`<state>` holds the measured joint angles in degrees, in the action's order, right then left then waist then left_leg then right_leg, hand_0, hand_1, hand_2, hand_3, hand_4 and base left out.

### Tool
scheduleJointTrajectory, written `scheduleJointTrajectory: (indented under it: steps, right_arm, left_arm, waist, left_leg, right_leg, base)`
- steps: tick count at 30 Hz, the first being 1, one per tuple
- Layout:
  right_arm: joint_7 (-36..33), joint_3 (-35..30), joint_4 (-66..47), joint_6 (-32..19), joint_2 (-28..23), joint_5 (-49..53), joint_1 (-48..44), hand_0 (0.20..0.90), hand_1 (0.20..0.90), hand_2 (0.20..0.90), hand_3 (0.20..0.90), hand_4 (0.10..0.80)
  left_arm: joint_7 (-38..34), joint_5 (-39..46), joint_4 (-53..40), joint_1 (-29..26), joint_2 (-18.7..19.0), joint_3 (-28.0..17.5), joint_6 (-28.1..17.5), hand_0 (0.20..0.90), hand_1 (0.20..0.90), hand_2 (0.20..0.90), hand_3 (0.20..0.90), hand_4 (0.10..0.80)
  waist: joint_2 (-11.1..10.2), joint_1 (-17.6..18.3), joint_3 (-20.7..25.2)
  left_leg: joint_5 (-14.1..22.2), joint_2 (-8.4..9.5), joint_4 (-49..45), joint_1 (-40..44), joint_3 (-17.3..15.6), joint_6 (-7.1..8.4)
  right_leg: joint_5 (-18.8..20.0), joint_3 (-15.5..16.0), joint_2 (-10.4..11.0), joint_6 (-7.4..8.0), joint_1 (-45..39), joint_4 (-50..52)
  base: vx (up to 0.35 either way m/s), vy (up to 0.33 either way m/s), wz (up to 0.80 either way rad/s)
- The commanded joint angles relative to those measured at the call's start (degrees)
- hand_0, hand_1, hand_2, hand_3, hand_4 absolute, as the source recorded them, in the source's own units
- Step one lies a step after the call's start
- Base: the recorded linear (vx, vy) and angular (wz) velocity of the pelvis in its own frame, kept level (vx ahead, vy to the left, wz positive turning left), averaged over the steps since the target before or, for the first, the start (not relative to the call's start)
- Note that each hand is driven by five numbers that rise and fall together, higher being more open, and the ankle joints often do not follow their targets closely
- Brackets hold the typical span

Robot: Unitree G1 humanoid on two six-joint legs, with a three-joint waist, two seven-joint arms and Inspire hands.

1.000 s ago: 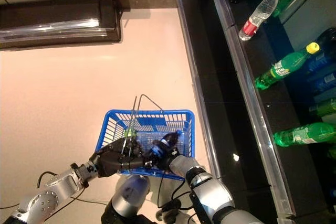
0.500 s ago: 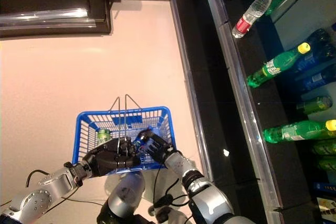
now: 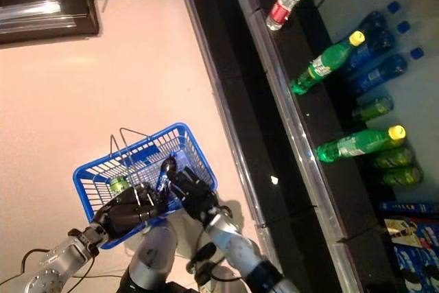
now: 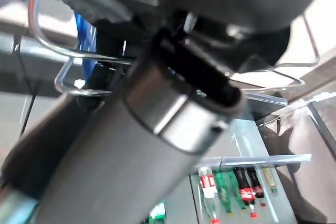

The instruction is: Pick up the drink and place into the basket.

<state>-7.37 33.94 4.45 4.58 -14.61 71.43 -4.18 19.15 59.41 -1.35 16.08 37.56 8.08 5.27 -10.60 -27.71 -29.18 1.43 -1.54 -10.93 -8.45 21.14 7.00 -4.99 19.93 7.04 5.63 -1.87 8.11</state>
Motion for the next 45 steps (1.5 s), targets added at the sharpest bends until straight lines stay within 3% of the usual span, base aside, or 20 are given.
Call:
scheduleJointTrajectory:
  steps: [1,4,5,10,15,18,23,26,27,29,34,38,40,41,42,43,44,45]
  right_arm:
    - [7.5,2.4,-10.2,-1.2,-2.1,-3.6,0.8,0.900,0.900,0.900,0.900,0.800]
    - [8.8,2.5,-12.4,-1.4,-3.4,-4.9,2.3,0.900,0.900,0.900,0.900,0.800]
    - [13.3,1.2,-16.3,-1.5,-6.4,-7.5,4.7,0.900,0.900,0.900,0.900,0.800]
    - [19.0,-1.4,-19.1,-3.8,-8.3,-7.7,7.4,0.900,0.900,0.900,0.900,0.800]
    - [18.3,-5.6,-18.7,-6.1,-7.1,-8.7,11.4,0.900,0.900,0.900,0.900,0.800]
    - [17.1,-11.0,-15.9,-6.3,-5.1,-10.0,16.6,0.900,0.900,0.900,0.900,0.800]
    - [19.8,-14.0,-12.3,-5.4,-3.9,-13.7,21.1,0.900,0.900,0.900,0.900,0.800]
    - [14.4,-15.5,-3.0,-6.5,-2.4,-21.5,21.9,0.900,0.900,0.900,0.900,0.800]
    - [8.9,-15.8,1.4,-5.7,-2.1,-29.2,22.6,0.900,0.900,0.900,0.900,0.800]
    - [5.9,-16.3,6.8,-4.4,-2.0,-33.8,22.6,0.900,0.900,0.900,0.900,0.800]
    - [4.3,-17.1,17.9,-1.5,-0.7,-38.0,21.2,0.900,0.900,0.900,0.900,0.800]
    - [2.5,-17.3,26.9,-1.0,1.9,-42.2,18.2,0.900,0.900,0.900,0.900,0.800]
    - [0.7,-17.8,28.9,-0.3,2.4,-42.2,18.2,0.900,0.900,0.900,0.900,0.800]
    - [-0.5,-18.7,29.1,0.0,2.3,-41.4,18.9,0.900,0.900,0.900,0.900,0.800]
    - [-1.0,-19.3,29.5,0.3,2.0,-41.3,19.3,0.900,0.900,0.900,0.900,0.800]
    - [-1.0,-19.3,29.5,0.3,2.0,-41.3,19.3,0.900,0.900,0.900,0.900,0.800]
    - [0.7,-20.8,34.1,-0.2,0.6,-42.2,18.4,0.900,0.900,0.900,0.900,0.800]
    - [1.2,-21.4,35.7,-0.3,0.1,-44.0,18.1,0.900,0.900,0.900,0.900,0.800]
  left_arm:
    - [8.0,0.9,-16.4,0.0,-4.9,-2.0,-14.2,0.300,0.300,0.300,0.200,0.100]
    - [8.0,-0.1,-15.7,0.7,-5.0,-2.1,-15.3,0.300,0.300,0.300,0.200,0.100]
    - [5.7,-1.5,-15.7,1.8,-5.0,-1.7,-17.4,0.300,0.300,0.300,0.200,0.100]
    - [0.8,-5.8,-13.7,2.1,-5.2,-0.9,-19.6,0.300,0.300,0.300,0.200,0.100]
    - [-4.6,-8.4,-10.4,3.2,-6.3,-1.6,-20.2,0.300,0.300,0.300,0.200,0.100]
    - [-9.4,-10.6,-5.9,5.6,-8.0,-4.2,-22.0,0.300,0.300,0.300,0.200,0.100]
    - [-13.4,-12.0,-1.3,7.0,-9.7,-6.1,-23.8,0.300,0.300,0.300,0.200,0.100]
    - [-17.2,-13.4,6.2,4.9,-11.3,-5.4,-23.9,0.300,0.300,0.300,0.200,0.100]
    - [-18.6,-13.7,10.0,2.9,-12.1,-4.7,-21.8,0.300,0.300,0.300,0.200,0.100]
    - [-18.8,-14.9,13.5,0.9,-13.3,-4.1,-20.3,0.300,0.300,0.300,0.200,0.100]
    - [-20.0,-13.5,19.0,1.0,-16.7,-6.0,-21.9,0.300,0.300,0.300,0.200,0.100]
    - [-19.1,-12.5,24.3,0.1,-20.0,-7.3,-23.6,0.300,0.300,0.300,0.200,0.100]
    - [-18.8,-12.1,26.3,-0.8,-21.3,-7.3,-22.6,0.300,0.300,0.300,0.200,0.100]
    - [-18.3,-12.9,27.2,-1.3,-22.1,-7.0,-21.4,0.300,0.300,0.300,0.200,0.100]
    - [-18.5,-13.2,27.8,-1.5,-22.6,-6.4,-20.8,0.300,0.300,0.300,0.200,0.100]
    - [-18.5,-13.2,27.8,-1.5,-22.6,-6.4,-20.8,0.300,0.300,0.300,0.200,0.100]
    - [-19.9,-13.1,30.5,-0.7,-24.5,-5.9,-21.8,0.300,0.300,0.300,0.200,0.100]
    - [-20.7,-12.1,31.7,0.1,-25.6,-6.1,-22.5,0.300,0.300,0.300,0.200,0.100]
  waist:
    - [1.0,3.5,7.5]
    - [0.5,4.0,8.2]
    - [-0.4,5.4,10.0]
    - [-1.4,7.4,12.6]
    - [-1.1,9.6,15.1]
    - [-0.5,11.8,16.8]
    - [0.2,13.7,17.7]
    - [1.2,16.1,18.7]
    - [2.0,18.2,19.4]
    - [3.1,19.7,19.7]
    - [5.2,19.0,19.7]
    - [7.1,18.0,18.8]
    - [7.8,18.7,18.0]
    - [8.0,19.8,17.7]
    - [8.0,20.3,17.7]
    - [8.0,20.3,17.7]
    - [7.9,20.9,18.1]
    - [7.7,21.2,18.4]
  left_leg:
    - [-5.5,0.31,7.1,3.7,-4.0,-7.18]
    - [-5.6,0.14,7.7,4.3,-4.4,-7.12]
    - [-5.6,-0.24,9.1,5.6,-5.6,-7.08]
    - [-5.6,-0.83,10.6,6.9,-7.4,-6.84]
    - [-5.3,-1.10,11.7,8.0,-9.6,-6.87]
    - [-5.2,-1.12,12.8,8.8,-11.8,-7.00]
    - [-5.2,-0.69,13.9,9.6,-12.6,-7.45]
    - [-5.0,0.00,14.3,9.8,-11.6,-7.89]
    - [-5.1,0.44,14.6,9.9,-9.7,-8.16]
    - [-5.6,1.10,14.6,10.3,-6.9,-7.93]
    - [-7.4,0.67,14.8,10.2,-5.5,-6.57]
    - [-10.1,-1.00,14.9,7.6,-6.4,-4.53]
    - [-10.8,-2.04,13.9,5.6,-12.2,-3.60]
    - [-10.7,-3.04,11.2,3.8,-17.2,-2.79]
    - [-10.7,-3.78,9.8,2.9,-18.1,-2.34]
    - [-10.7,-3.78,9.8,2.9,-18.1,-2.34]
    - [-9.1,-3.78,8.7,4.3,-14.1,-2.62]
    - [-8.4,-4.40,8.5,5.2,-12.9,-2.67]
  right_leg:
    - [5.2,-0.8,-0.6,0.44,0.1,2.6]
    - [5.6,-1.2,-0.7,0.77,-0.1,1.8]
    - [6.6,-2.6,-0.8,1.28,-0.9,-0.6]
    - [8.3,-4.1,-0.2,2.42,-1.9,-3.6]
    - [9.5,-5.7,1.2,3.72,-2.6,-5.5]
    - [10.0,-6.8,2.4,4.73,-2.8,-6.4]
    - [9.8,-8.7,2.9,5.07,-2.6,-6.4]
    - [8.4,-12.5,1.3,3.75,-2.2,-6.0]
    - [7.2,-16.0,-0.9,2.17,-1.5,-5.0]
    - [5.9,-17.6,-3.1,0.29,-1.0,-3.6]
    - [5.4,-16.7,-4.4,-1.87,-1.6,-3.9]
    - [4.7,-15.8,-5.5,-2.92,-1.6,-4.3]
    - [4.6,-13.4,-5.2,-3.06,-1.9,-4.0]
    - [4.6,-11.2,-4.5,-3.22,-2.0,-3.7]
    - [4.6,-10.4,-4.0,-3.33,-1.9,-3.5]
    - [4.6,-10.3,-4.0,-3.33,-1.9,-3.5]
    - [5.0,-11.8,-2.7,-3.25,-0.9,-3.1]
    - [5.2,-13.2,-2.2,-3.12,-0.5,-3.3]
  base:
    - [0.016,-0.022,-0.15]
    - [-0.002,-0.004,-0.11]
    - [-0.019,0.009,-0.18]
    - [-0.017,0.021,-0.30]
    - [-0.039,0.077,-0.28]
    - [-0.055,0.106,-0.13]
    - [-0.041,0.073,-0.20]
    - [-0.007,0.052,-0.03]
    - [0.048,0.055,0.41]
    - [0.044,0.075,0.77]
    - [-0.048,0.032,0.62]
    - [-0.122,0.009,0.25]
    - [-0.137,0.107,0.92]
    - [-0.118,0.190,1.24]
    - [-0.088,0.156,1.09]
    - [-0.013,0.357,1.15]
    - [0.038,0.410,0.68]
    - [0.039,0.409,0.44]
